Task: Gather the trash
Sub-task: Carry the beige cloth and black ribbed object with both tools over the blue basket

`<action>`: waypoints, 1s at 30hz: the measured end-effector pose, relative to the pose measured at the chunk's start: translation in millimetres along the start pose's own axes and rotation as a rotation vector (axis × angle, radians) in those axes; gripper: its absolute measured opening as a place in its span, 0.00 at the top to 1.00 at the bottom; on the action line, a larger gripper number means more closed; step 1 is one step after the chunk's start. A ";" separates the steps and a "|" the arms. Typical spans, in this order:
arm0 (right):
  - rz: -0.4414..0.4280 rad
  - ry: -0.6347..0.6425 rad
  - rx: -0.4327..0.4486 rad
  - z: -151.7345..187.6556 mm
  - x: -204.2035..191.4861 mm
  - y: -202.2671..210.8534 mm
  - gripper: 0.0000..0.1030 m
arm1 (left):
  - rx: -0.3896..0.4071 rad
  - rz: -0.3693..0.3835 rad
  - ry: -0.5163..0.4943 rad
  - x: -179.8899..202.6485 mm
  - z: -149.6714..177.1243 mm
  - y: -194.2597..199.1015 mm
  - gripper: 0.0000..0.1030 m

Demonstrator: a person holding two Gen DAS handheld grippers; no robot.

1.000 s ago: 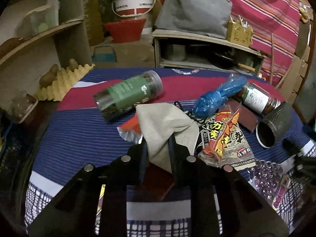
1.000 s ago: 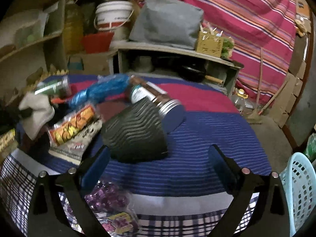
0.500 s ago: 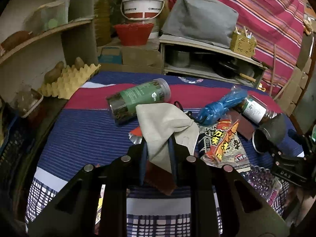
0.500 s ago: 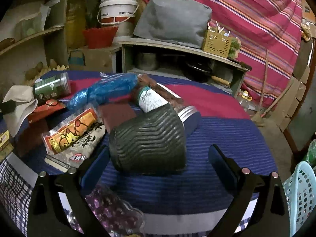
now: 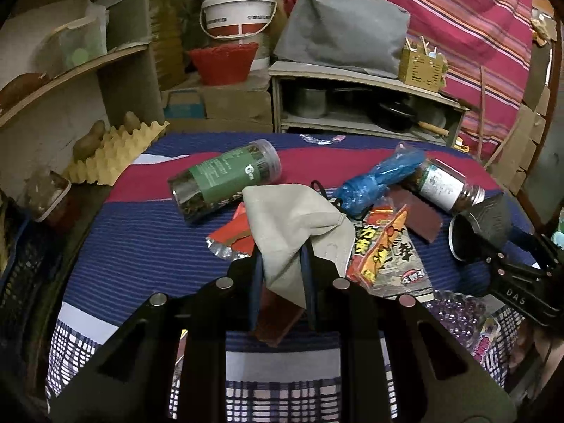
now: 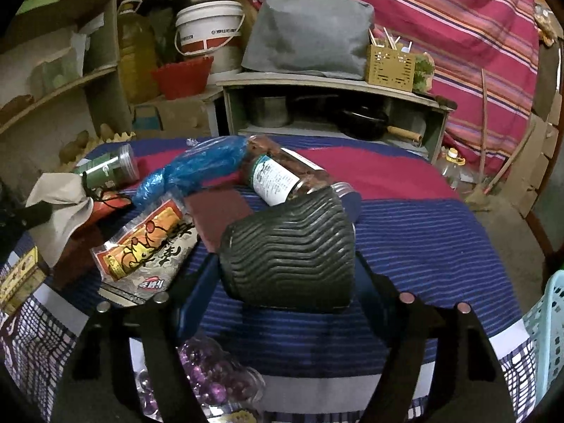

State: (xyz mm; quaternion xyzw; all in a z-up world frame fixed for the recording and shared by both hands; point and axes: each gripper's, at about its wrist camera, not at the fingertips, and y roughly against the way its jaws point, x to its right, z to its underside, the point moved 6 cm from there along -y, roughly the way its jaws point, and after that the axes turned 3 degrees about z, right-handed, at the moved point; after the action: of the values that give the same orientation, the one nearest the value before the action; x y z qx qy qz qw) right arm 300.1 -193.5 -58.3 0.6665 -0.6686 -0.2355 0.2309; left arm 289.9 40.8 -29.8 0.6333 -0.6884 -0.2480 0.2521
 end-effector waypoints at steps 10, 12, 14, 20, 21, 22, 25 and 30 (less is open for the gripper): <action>0.000 -0.090 0.038 -4.0 32.2 34.4 0.29 | 0.025 0.055 -0.003 25.7 -7.7 11.1 0.82; 0.010 -0.093 0.050 -4.9 40.0 45.9 0.29 | 0.035 0.083 -0.002 38.9 -11.0 15.4 0.82; 0.024 -0.091 0.067 -6.2 49.1 60.3 0.29 | 0.043 0.103 -0.008 53.1 -11.7 18.8 0.82; 0.094 -0.062 0.084 8.3 83.2 98.0 0.29 | 0.049 0.184 -0.078 115.8 -7.1 27.9 0.82; 0.107 -0.070 0.083 13.8 93.2 105.1 0.29 | 0.048 0.191 -0.087 122.3 -6.0 28.5 0.82; 0.119 -0.079 0.082 18.4 102.4 111.3 0.29 | 0.045 0.202 -0.106 134.7 -3.2 29.4 0.82; 0.146 -0.108 0.080 30.2 125.5 124.5 0.29 | 0.039 0.229 -0.161 167.8 5.8 32.7 0.82; 0.207 -0.177 0.098 46.5 175.3 151.0 0.29 | 0.030 0.284 -0.210 210.8 17.4 40.1 0.82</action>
State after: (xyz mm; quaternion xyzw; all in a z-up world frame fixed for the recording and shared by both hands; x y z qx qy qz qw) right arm 152.1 -368.3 -1.6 0.5809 -0.7622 -0.2356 0.1613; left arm 233.5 -165.9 -9.4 0.5042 -0.7970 -0.2644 0.2018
